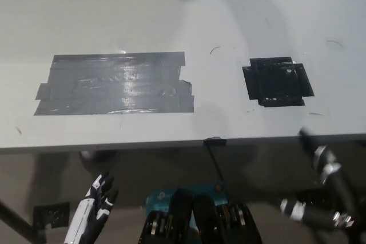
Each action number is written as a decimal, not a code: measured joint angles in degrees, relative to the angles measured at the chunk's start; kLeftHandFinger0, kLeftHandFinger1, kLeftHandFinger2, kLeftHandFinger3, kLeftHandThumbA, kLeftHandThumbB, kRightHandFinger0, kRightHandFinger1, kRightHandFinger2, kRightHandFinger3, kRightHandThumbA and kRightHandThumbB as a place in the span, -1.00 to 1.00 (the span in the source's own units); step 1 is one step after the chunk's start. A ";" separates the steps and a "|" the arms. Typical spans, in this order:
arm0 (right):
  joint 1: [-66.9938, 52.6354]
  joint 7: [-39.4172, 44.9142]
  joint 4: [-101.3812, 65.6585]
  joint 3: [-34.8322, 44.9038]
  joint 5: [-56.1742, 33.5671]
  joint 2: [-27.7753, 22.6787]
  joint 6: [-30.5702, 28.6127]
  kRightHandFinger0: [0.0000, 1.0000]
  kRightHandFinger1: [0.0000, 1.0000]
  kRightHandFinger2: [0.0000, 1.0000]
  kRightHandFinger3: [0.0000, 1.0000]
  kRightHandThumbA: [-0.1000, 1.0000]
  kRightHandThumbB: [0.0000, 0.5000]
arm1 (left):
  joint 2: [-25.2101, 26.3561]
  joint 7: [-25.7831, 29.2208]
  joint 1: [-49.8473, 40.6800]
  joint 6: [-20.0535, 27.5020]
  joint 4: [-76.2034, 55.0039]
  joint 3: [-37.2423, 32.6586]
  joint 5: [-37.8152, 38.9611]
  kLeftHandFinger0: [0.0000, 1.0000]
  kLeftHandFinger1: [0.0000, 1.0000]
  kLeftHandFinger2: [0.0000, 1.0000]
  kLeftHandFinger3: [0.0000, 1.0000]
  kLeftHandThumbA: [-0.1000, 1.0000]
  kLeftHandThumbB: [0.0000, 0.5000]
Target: A person hands a spray bottle to the robot which it grabs with its right hand and places on the black spot infront of it on the table
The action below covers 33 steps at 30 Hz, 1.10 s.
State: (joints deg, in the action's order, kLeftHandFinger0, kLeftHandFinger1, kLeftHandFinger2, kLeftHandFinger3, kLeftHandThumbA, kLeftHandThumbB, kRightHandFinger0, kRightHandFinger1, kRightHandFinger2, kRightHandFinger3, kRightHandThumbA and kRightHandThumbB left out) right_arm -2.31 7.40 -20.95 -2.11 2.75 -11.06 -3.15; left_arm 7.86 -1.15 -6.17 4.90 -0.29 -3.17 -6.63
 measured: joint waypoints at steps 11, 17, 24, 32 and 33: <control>20.02 -0.09 2.03 5.44 -6.02 -0.08 13.49 1.00 1.00 1.00 1.00 1.00 0.35 | -0.04 0.01 -0.10 0.00 -0.12 0.01 -0.12 1.00 1.00 1.00 1.00 0.66 -0.62; 32.43 0.08 15.01 5.75 -6.97 -0.59 18.49 1.00 1.00 1.00 1.00 1.00 0.80 | -0.05 0.01 -0.05 0.00 -0.15 -0.01 -0.39 1.00 1.00 1.00 1.00 0.60 -0.68; 41.56 0.28 28.08 6.00 -8.20 2.15 22.88 1.00 1.00 1.00 1.00 1.00 0.69 | -0.07 0.00 -0.10 -0.02 -0.17 -0.05 -0.44 1.00 1.00 1.00 1.00 0.59 -0.66; 47.83 0.24 38.59 6.73 -9.64 5.68 23.93 1.00 1.00 1.00 1.00 1.00 0.70 | -0.13 0.00 -0.06 -0.01 -0.17 -0.18 -0.55 1.00 1.00 1.00 1.00 0.58 -0.75; 48.77 0.21 39.71 6.85 -9.73 5.94 23.93 1.00 1.00 1.00 1.00 1.00 0.71 | -0.13 0.00 -0.06 -0.02 -0.17 -0.20 -0.62 1.00 1.00 1.00 1.00 0.57 -0.74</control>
State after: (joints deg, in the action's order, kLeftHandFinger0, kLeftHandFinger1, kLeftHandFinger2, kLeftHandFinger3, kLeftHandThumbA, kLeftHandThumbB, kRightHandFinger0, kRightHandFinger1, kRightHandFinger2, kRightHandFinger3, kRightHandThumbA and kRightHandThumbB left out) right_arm 46.46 7.60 18.76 4.73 -6.98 -5.12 20.77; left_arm 7.74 -1.15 -6.23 4.88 -0.47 -3.37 -7.25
